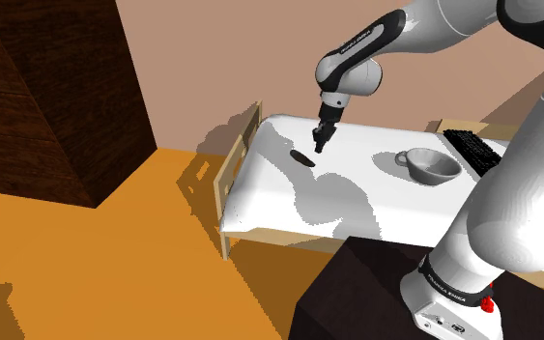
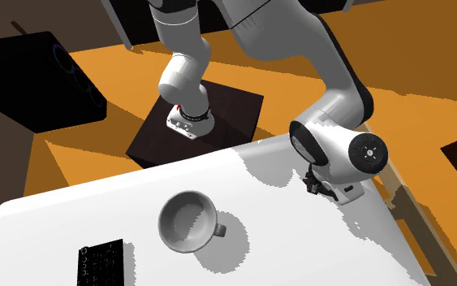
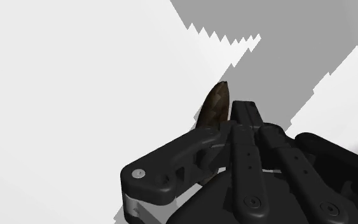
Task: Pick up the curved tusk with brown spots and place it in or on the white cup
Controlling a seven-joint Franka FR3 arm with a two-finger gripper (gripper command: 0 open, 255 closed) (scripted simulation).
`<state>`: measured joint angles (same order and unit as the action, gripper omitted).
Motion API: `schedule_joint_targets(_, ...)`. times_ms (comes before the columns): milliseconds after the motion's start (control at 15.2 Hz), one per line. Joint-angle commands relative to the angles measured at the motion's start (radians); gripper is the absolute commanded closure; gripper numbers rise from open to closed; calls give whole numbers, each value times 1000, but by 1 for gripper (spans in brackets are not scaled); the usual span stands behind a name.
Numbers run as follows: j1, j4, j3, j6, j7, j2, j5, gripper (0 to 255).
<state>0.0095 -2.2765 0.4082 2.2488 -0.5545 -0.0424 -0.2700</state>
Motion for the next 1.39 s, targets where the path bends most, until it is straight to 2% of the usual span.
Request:
schedule_joint_targets(0,0,0,0,0,0,0,0,0)
schedule_joint_targets(396,-11,128,-34,118,-70,-203,-163,0)
schedule_joint_targets(924,-20,124,-67,191,-113,-282,-230,0)
schedule_joint_targets(1320,-20,124,-67,191,-113,-282,-230,0)
